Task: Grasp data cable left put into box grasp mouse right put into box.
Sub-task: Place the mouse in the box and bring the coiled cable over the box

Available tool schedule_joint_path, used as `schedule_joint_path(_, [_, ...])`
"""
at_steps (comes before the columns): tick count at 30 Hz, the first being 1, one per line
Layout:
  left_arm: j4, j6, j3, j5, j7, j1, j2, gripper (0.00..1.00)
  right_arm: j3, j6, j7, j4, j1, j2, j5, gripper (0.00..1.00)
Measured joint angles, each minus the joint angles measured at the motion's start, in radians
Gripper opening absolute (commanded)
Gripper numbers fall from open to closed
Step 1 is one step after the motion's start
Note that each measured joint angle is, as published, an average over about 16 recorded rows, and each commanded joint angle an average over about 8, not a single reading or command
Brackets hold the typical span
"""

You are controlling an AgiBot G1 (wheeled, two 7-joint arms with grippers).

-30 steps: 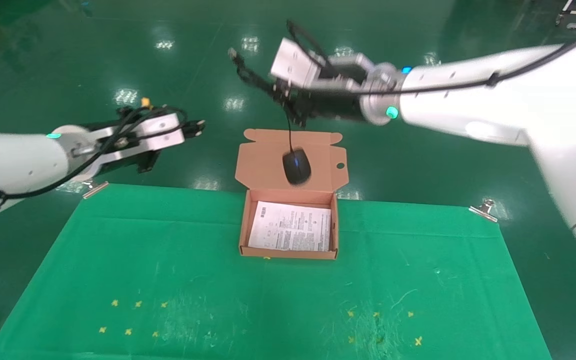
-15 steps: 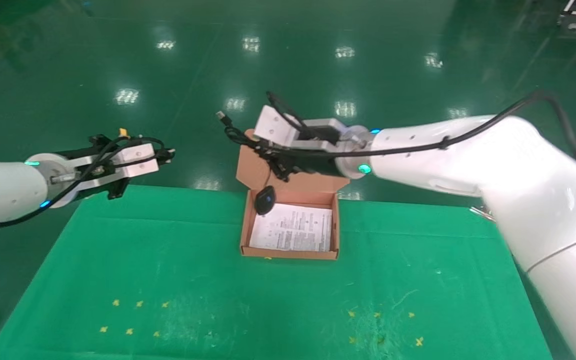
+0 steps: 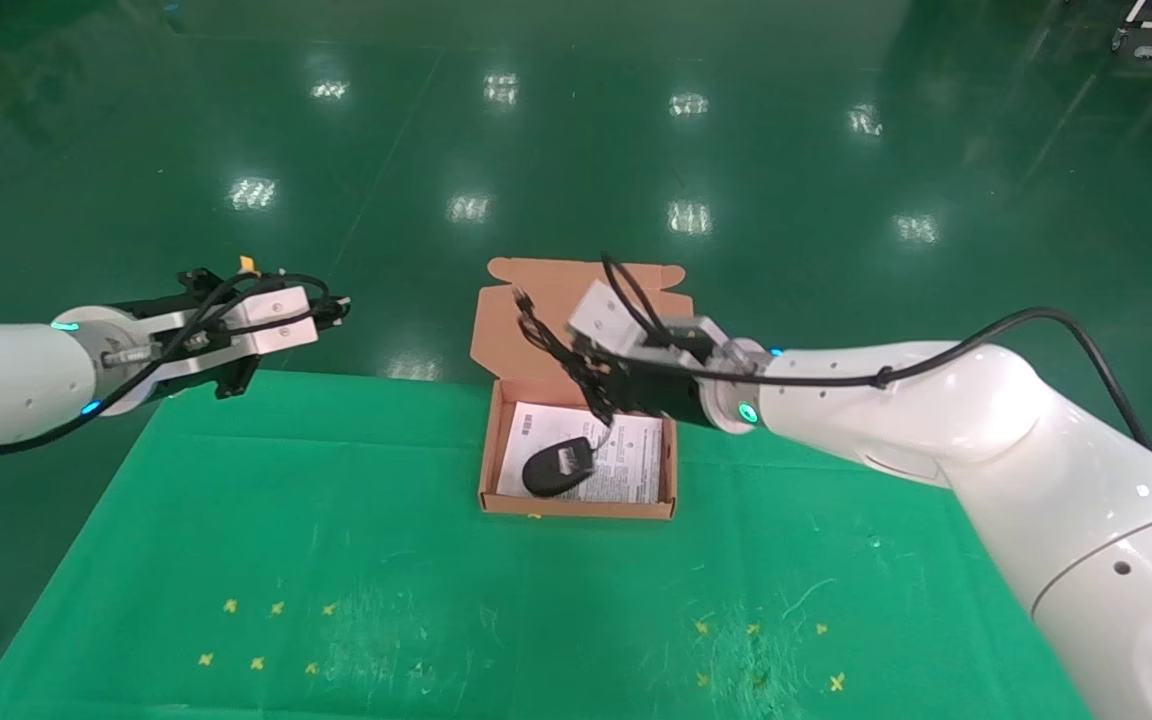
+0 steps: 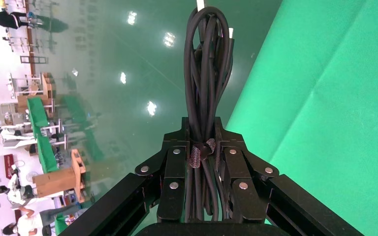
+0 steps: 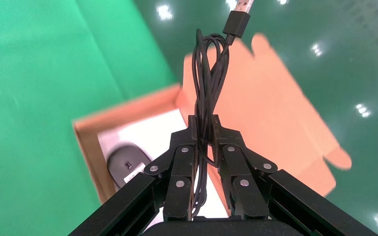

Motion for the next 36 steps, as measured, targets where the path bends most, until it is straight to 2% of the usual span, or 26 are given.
schedule_joint_path(4, [0.000, 0.000, 0.000, 0.000, 0.000, 0.000, 0.000, 0.00, -0.030, 0.007, -0.026, -0.024, 0.000, -0.003, 0.010, 0.01])
schedule_joint_path(5, [0.000, 0.000, 0.000, 0.000, 0.000, 0.000, 0.000, 0.00, -0.038, 0.008, -0.034, -0.028, 0.000, -0.004, 0.013, 0.07])
schedule_joint_path(12, [0.000, 0.000, 0.000, 0.000, 0.000, 0.000, -0.001, 0.00, -0.077, 0.011, -0.077, -0.033, 0.000, -0.007, 0.038, 0.94])
schedule_joint_path(13, [0.000, 0.001, 0.000, 0.000, 0.000, 0.000, 0.000, 0.00, -0.081, 0.010, -0.082, -0.031, 0.000, -0.007, 0.042, 1.00])
schedule_joint_path(26, [0.018, -0.016, 0.012, -0.012, 0.014, 0.009, 0.022, 0.00, -0.099, 0.009, -0.073, 0.022, -0.005, 0.031, 0.056, 1.00])
schedule_joint_path(36, [0.076, -0.097, 0.049, -0.052, 0.069, 0.044, 0.097, 0.00, -0.097, 0.017, 0.010, 0.145, 0.001, 0.145, 0.042, 1.00])
